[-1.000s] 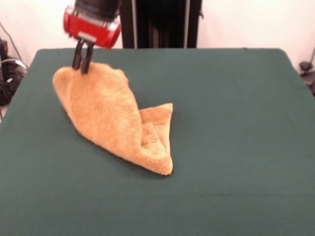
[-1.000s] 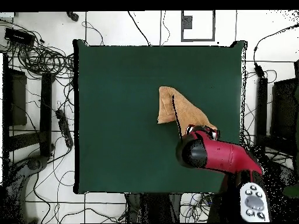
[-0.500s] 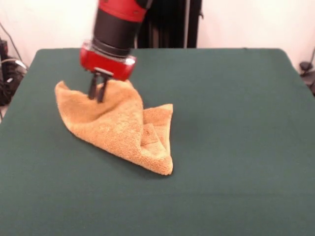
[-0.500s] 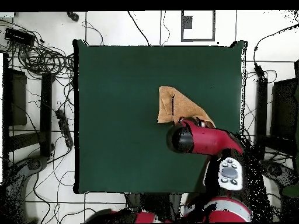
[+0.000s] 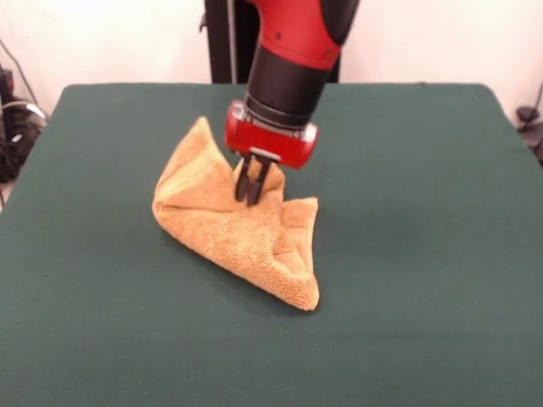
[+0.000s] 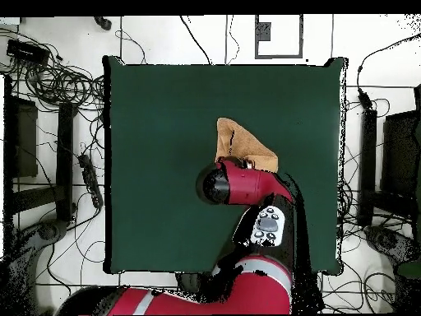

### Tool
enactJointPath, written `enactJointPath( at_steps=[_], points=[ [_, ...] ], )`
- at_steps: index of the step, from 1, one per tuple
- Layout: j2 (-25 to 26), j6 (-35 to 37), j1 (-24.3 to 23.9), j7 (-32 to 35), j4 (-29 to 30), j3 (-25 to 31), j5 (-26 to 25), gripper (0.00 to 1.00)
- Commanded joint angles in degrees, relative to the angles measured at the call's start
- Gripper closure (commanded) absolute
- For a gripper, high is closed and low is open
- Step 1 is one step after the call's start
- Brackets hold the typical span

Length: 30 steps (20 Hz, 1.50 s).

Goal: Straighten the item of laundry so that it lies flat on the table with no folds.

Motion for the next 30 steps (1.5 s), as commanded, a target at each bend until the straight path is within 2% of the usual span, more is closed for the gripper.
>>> enactJointPath(
  at_steps=[1, 5, 13, 17, 21, 25, 30],
  points=[
    [6.7, -2.7, 0.7, 13.9, -4.2, 3.6, 6.4, 1.00],
    [6.4, -3.5, 1.0, 13.8, -3.3, 3.6, 7.5, 1.00],
    [1.0, 2.6, 1.9, 12.2, -2.0, 3.9, 9.4, 1.00],
    [0.7, 2.9, 1.8, 11.6, -2.3, 4.2, 9.8, 1.00],
    [-4.0, 6.4, 2.3, 10.1, 0.8, 3.6, 9.1, 1.00],
    [-15.1, 14.8, 4.0, 7.7, 6.2, 0.8, 7.7, 1.00],
    [-26.2, 27.1, 6.4, 5.9, 8.3, -2.3, 6.9, 1.00]
  ],
)
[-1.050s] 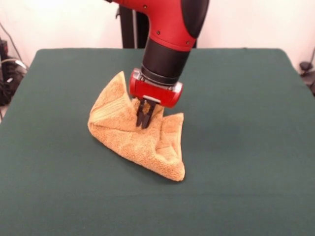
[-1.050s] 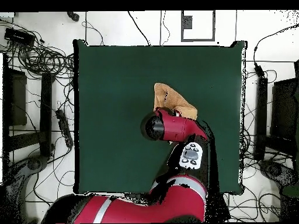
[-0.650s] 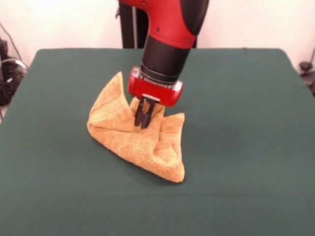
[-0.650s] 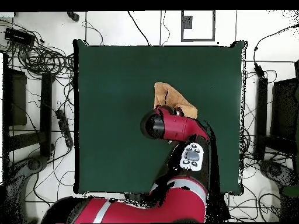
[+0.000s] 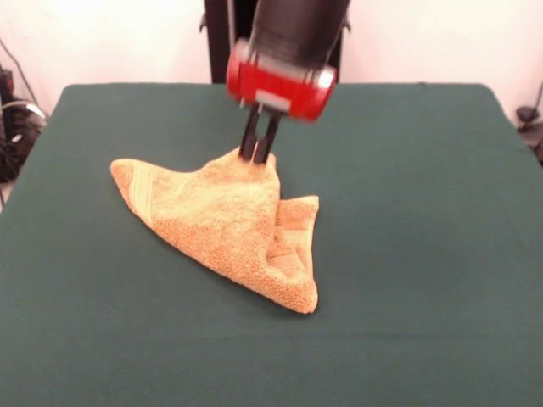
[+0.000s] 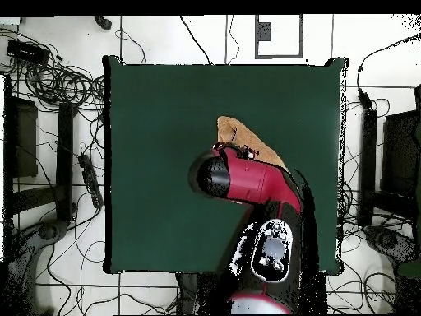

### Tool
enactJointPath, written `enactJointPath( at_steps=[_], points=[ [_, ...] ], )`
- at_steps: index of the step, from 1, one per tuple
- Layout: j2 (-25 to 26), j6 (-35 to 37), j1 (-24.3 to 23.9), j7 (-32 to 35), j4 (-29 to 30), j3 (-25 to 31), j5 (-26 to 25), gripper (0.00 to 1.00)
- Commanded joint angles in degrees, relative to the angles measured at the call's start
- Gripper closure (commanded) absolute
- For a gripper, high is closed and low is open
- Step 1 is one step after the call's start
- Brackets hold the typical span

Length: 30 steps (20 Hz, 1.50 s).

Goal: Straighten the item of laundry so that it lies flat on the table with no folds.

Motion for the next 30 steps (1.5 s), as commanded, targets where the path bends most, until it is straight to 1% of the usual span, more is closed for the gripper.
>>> enactJointPath(
  at_steps=[1, 2, 4, 7, 9, 12, 17, 18, 20, 25, 28, 30],
  points=[
    [-17.4, 21.9, 4.8, 5.8, 7.2, -0.9, 1.1, 1.00],
    [-18.7, 23.2, 4.5, 5.9, 7.6, -0.6, 1.4, 1.00],
    [-20.6, 23.6, 3.7, 5.8, 8.9, 0.4, 2.1, 1.00],
    [-19.8, 21.7, 2.5, 6.2, 9.4, 2.1, 2.3, 1.00],
    [-16.7, 17.9, 1.9, 7.2, 8.6, 3.1, 1.6, 1.00],
    [-10.5, 12.0, 1.3, 9.2, 6.6, 4.4, 0.6, 1.00],
    [-7.8, 7.0, 1.9, 10.0, 5.1, 3.8, -0.5, 1.00],
    [-7.4, 5.8, 2.1, 10.3, 5.0, 3.6, -0.6, 0.00],
    [-6.5, 3.8, 2.5, 11.0, 4.8, 3.1, -0.5, 0.00],
    [-3.8, 2.4, 4.1, 12.0, 3.7, 1.7, 0.2, 0.00],
    [-3.3, 2.3, 3.3, 11.7, 4.4, 2.8, 1.3, 0.00],
    [-3.0, 0.8, 2.7, 11.6, 5.8, 4.0, 1.7, 0.00]
  ],
)
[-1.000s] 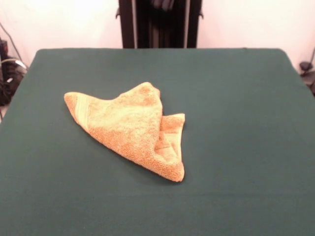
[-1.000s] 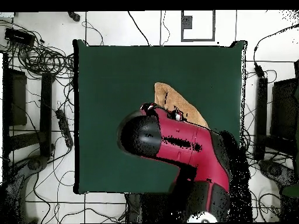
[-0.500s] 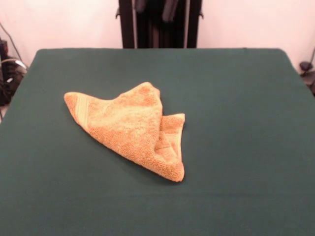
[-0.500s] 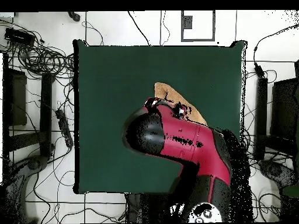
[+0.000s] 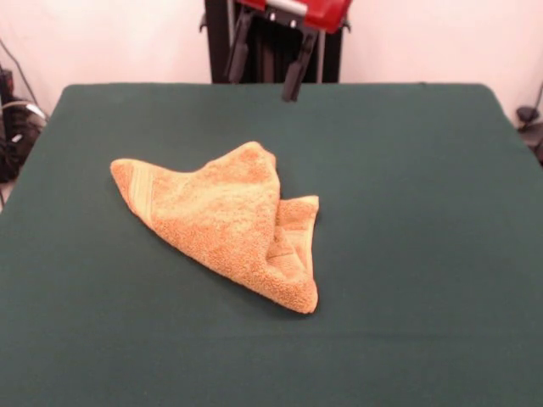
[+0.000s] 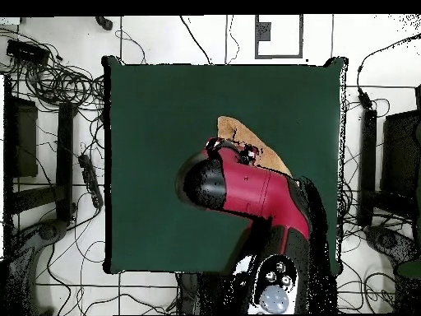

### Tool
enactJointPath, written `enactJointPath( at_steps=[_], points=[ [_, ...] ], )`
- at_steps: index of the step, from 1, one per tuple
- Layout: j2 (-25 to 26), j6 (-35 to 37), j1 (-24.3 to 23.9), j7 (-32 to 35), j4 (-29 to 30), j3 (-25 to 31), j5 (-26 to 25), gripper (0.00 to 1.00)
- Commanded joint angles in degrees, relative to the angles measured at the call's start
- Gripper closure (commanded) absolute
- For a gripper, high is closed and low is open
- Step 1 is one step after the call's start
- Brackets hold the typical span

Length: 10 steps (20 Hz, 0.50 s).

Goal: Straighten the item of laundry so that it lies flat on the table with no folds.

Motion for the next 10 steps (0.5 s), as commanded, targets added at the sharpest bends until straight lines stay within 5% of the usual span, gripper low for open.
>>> enactJointPath(
  at_steps=[1, 10],
  points=[
    [5.2, -2.5, 1.2, 12.0, 4.5, 5.3, 2.0, 0.00],
    [7.5, -6.0, 1.0, 11.3, 4.6, 4.8, 1.0, 0.00]
  ],
)
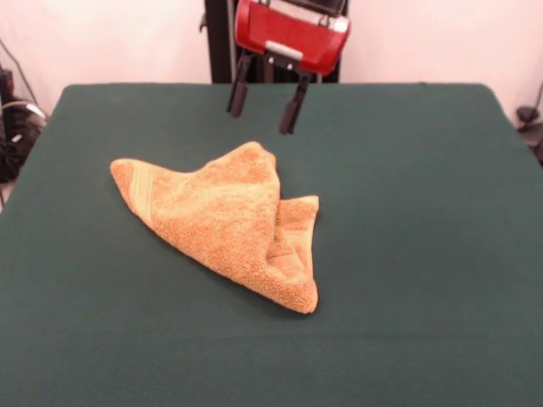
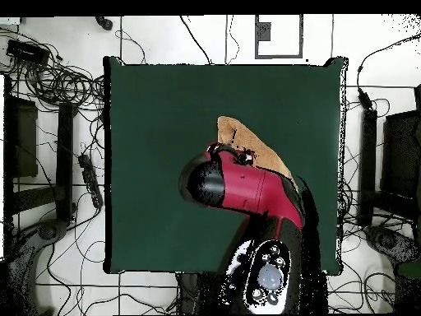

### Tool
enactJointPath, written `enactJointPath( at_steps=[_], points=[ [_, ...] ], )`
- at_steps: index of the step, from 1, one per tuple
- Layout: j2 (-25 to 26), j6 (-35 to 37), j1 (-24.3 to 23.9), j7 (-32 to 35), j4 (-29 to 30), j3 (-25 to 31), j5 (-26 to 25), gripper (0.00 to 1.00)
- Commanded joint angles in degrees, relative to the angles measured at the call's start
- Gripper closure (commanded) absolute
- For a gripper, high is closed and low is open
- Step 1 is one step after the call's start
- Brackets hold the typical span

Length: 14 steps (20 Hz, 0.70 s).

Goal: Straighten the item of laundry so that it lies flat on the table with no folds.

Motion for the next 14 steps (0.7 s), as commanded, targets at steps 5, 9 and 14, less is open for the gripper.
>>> enactJointPath(
  at_steps=[5, 9, 14],
  points=[
    [5.4, -6.8, -1.0, 9.8, 4.1, 6.5, 0.4, 0.00],
    [6.5, -9.6, -2.2, 9.6, 4.6, 7.8, 0.1, 0.00],
    [8.3, -13.0, -4.3, 9.0, 5.0, 10.0, -0.5, 0.00]
  ],
)
